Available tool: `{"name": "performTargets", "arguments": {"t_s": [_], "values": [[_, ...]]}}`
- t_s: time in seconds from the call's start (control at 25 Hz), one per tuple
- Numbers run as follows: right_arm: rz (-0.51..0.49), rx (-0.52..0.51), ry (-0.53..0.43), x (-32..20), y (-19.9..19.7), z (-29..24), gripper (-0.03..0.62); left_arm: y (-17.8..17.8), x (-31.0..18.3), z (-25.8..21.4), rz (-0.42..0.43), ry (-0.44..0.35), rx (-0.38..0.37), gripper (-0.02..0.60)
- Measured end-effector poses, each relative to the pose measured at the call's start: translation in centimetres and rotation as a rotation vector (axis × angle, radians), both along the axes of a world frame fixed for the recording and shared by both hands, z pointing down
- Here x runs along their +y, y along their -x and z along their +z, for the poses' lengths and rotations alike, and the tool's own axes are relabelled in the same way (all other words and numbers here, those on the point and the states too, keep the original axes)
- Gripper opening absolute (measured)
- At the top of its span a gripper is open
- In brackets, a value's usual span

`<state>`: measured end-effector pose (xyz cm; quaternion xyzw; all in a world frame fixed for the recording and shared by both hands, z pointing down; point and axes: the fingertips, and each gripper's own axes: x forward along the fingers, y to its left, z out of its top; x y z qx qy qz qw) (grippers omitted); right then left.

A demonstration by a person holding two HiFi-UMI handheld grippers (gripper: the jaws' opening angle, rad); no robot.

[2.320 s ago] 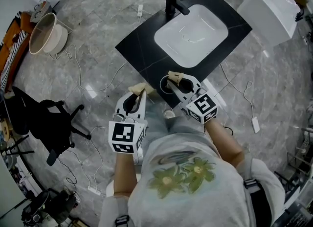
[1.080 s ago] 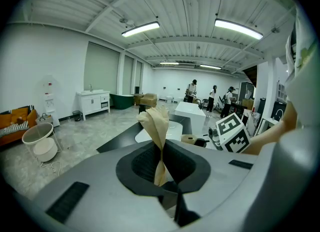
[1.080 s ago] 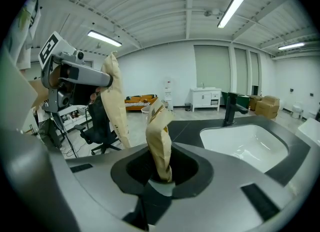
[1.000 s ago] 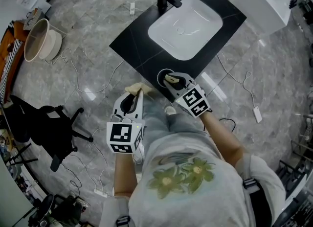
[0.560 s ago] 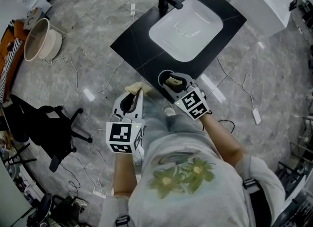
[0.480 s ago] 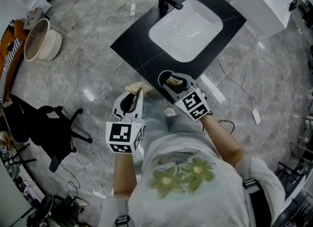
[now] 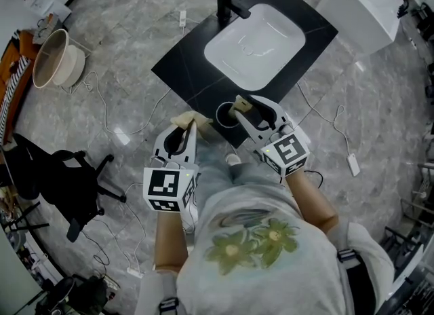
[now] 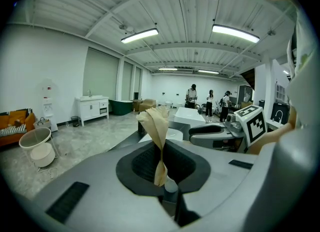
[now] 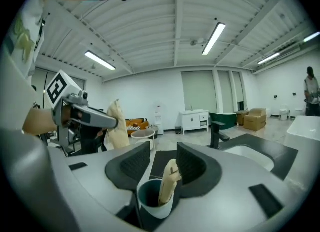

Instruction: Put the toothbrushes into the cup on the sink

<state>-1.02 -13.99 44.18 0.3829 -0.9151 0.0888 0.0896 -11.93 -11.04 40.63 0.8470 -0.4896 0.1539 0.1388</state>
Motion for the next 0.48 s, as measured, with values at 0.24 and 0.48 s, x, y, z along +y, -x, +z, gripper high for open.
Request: {"name": "performTargets", "arguments": {"t_s": [0.24, 0.48], "values": [[0.003, -0.057, -0.056, 0.4, -1.5, -2.7, 0.086, -1.2, -0.4, -1.7, 0.013, -0.036, 0.017, 0.035], [-0.006, -0.065, -0.019, 1.3, -2.5, -1.9, 0.044, -2.9, -0.3, -3.1, 0.049, -0.059, 0.033, 0.035]]}}
